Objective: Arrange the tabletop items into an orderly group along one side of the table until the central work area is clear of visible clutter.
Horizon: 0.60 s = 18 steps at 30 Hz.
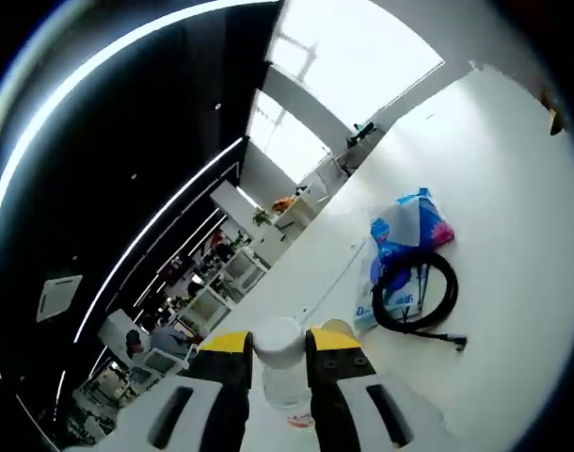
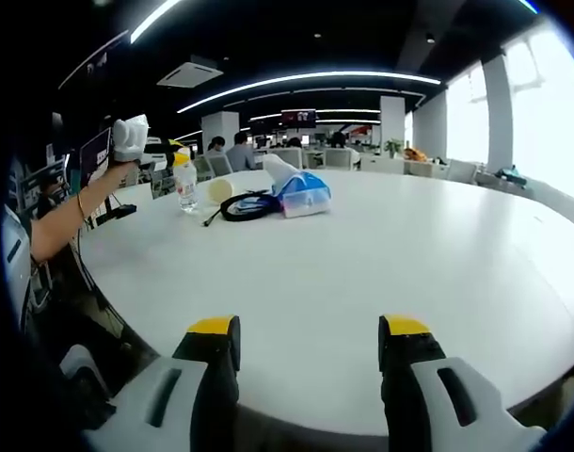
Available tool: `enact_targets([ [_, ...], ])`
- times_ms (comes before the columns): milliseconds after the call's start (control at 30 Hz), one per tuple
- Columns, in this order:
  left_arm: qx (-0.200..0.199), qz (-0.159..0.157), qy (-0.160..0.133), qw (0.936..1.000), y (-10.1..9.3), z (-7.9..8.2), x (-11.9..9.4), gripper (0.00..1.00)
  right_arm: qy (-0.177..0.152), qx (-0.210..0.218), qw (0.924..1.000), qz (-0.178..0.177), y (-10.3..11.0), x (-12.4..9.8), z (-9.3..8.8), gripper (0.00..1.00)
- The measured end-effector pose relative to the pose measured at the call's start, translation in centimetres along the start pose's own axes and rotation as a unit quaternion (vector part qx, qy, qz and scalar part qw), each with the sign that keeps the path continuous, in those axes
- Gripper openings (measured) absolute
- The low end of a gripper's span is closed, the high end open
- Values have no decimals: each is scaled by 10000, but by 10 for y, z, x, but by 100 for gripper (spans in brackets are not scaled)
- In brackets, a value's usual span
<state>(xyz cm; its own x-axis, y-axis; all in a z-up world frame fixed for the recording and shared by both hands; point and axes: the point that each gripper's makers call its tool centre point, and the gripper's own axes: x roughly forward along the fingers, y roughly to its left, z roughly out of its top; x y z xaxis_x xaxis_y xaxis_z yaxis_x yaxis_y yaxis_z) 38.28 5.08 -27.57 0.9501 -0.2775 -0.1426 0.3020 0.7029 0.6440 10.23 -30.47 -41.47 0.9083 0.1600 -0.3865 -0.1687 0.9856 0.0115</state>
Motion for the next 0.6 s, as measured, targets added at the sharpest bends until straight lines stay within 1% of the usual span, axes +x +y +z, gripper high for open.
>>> enact_targets([
  [33,-122,7,54,9999,4,-1,2,20,-5,-1,10000,-1,0,0,0,57],
  [100,-246,15,96,9996,9,-3,5,20,-10,-13,10000,4,-1,1,1,57],
  [133,-434,23,165,9989,12,-6,7,21,-9,-13,10000,5,-1,1,1,57],
  [200,-651,31,237,9976,20,-9,11,21,10,-17,10000,-2,-1,1,0,57],
  [233,-825,104,278,9961,25,-12,12,21,18,-21,10000,-14,-2,1,0,57],
  [267,-774,125,272,9966,29,-13,14,21,19,-22,10000,-21,-3,0,0,57],
  [333,-951,187,207,9951,34,-17,15,21,20,-16,10000,-37,-4,0,0,57],
  [400,-994,208,185,9947,36,-19,15,21,31,-19,10000,-57,-6,0,1,56],
  [600,-1091,292,242,9933,41,-22,18,21,31,-28,10000,-26,-5,3,1,55],
])
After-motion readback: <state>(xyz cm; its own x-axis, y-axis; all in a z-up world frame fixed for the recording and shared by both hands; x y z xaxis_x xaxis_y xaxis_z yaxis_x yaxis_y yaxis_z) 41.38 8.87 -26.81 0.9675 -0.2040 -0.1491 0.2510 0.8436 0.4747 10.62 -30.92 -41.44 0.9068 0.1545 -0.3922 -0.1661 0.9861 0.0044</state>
